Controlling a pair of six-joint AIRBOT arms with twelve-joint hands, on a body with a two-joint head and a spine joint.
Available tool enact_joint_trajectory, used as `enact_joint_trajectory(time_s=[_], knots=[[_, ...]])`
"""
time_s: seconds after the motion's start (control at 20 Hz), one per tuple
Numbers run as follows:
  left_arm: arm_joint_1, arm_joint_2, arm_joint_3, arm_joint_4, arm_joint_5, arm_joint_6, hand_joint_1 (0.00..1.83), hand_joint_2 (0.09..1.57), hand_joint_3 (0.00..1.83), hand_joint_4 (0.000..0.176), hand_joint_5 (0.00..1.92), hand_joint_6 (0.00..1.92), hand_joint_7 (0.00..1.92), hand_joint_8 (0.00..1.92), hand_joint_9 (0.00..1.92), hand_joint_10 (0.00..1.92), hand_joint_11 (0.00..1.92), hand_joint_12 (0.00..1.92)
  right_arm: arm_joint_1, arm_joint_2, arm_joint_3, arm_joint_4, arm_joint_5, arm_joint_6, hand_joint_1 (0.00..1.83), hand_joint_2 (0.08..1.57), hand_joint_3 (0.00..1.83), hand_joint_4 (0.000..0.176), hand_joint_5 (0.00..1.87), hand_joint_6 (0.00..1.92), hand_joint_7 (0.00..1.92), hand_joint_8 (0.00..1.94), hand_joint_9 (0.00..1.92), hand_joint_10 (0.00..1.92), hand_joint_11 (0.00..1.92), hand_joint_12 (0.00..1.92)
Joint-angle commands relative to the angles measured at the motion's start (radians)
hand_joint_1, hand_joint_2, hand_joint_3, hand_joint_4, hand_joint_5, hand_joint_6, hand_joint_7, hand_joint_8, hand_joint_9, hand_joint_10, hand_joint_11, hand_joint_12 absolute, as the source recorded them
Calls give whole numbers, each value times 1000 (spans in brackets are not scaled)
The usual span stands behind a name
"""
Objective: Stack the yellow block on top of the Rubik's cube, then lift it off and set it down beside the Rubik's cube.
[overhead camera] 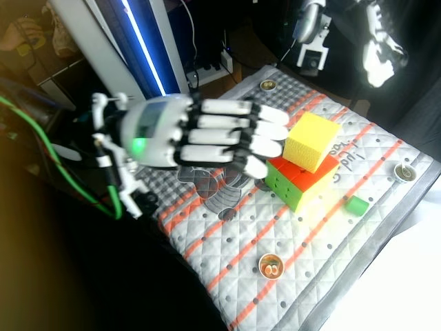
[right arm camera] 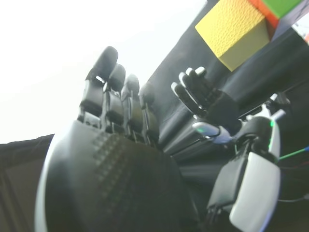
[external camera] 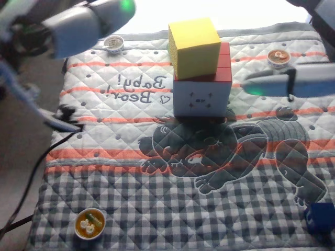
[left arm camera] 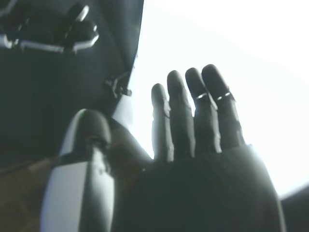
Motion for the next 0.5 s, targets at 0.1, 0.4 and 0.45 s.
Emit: enact_joint_trajectory(time_s=[0.1,0.4,0.45], knots=[[44,39,-34,-16,228,-11,698,1300,0,0,490,688,499,530,222,1130,25,1816,76,-39,37,-26,38,9,395,741,204,0,212,86,257,10,116,482,0,1303],[113,70,-62,-84,307,-11,836,1361,3,32,542,1591,451,604,238,1039,54,1764,171,-132,115,-46,-81,9,606,806,36,0,149,5,149,9,149,112,0,902],[118,70,-64,-91,313,-11,876,1358,0,0,554,1607,469,600,239,1031,26,1771,186,-149,130,-50,-105,9,585,785,23,0,127,0,113,1,118,94,0,919]])
